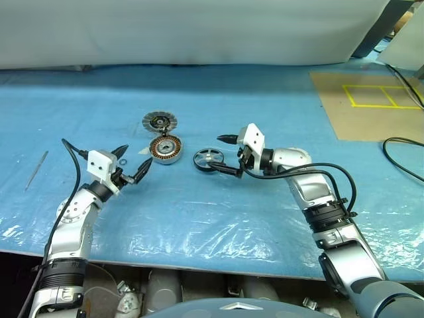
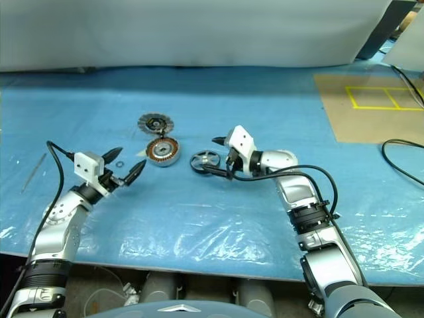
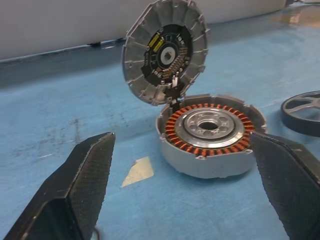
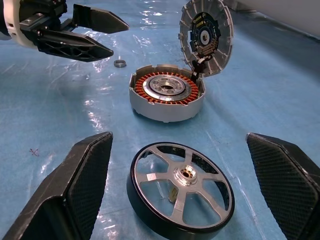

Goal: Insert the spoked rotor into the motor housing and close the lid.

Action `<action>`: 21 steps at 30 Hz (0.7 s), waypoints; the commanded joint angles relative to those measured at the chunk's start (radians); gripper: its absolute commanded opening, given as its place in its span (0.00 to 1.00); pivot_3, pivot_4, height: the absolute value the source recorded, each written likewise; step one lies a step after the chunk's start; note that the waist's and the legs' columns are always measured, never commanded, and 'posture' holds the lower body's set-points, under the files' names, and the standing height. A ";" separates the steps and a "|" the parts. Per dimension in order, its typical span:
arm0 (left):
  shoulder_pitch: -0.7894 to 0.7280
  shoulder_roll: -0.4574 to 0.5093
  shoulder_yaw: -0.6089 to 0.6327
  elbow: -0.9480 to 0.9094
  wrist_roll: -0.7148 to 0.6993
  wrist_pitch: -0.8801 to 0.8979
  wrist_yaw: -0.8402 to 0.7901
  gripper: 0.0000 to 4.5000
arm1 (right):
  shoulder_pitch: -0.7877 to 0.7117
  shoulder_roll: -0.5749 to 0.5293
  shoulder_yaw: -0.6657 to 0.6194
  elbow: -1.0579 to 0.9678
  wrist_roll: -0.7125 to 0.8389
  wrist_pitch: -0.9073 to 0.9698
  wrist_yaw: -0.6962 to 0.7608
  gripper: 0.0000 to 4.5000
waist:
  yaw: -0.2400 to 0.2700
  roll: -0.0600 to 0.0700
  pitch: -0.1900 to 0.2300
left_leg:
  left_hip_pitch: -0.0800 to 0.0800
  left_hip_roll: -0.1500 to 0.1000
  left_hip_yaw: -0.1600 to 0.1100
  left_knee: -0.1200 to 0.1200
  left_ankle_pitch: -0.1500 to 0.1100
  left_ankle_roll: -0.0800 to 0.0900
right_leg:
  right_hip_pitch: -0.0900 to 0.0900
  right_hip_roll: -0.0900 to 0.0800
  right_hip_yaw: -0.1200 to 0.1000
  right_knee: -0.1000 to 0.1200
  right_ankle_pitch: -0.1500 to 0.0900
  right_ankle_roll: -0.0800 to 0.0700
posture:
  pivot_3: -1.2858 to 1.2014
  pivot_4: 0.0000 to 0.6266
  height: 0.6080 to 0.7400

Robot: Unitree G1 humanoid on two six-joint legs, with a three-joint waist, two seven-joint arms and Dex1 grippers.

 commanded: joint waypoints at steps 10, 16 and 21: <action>-0.024 -0.002 0.055 0.013 0.057 0.126 0.221 1.00 | 0.000 -0.002 -0.006 -0.022 0.000 -0.020 -0.015 0.99 | -0.001 0.000 0.000 | 0.000 0.000 0.000 0.000 0.000 0.000 | 0.000 0.000 0.000 0.000 0.000 0.000 | 0.52 0.24 1.00; -0.034 -0.019 0.047 0.029 0.071 0.201 0.272 1.00 | 0.006 -0.006 -0.007 -0.028 0.000 -0.016 -0.022 0.99 | 0.000 0.000 0.000 | 0.000 0.000 0.000 0.000 0.000 0.000 | 0.000 0.000 0.000 0.000 0.000 0.000 | 0.52 0.24 1.00; -0.062 -0.022 0.037 0.064 0.079 0.271 0.279 1.00 | 0.016 -0.008 -0.006 -0.037 -0.002 -0.010 -0.029 0.99 | 0.000 0.000 0.000 | 0.000 0.000 0.000 0.000 0.000 0.000 | 0.000 0.000 0.000 0.000 0.000 0.000 | 0.52 0.24 1.00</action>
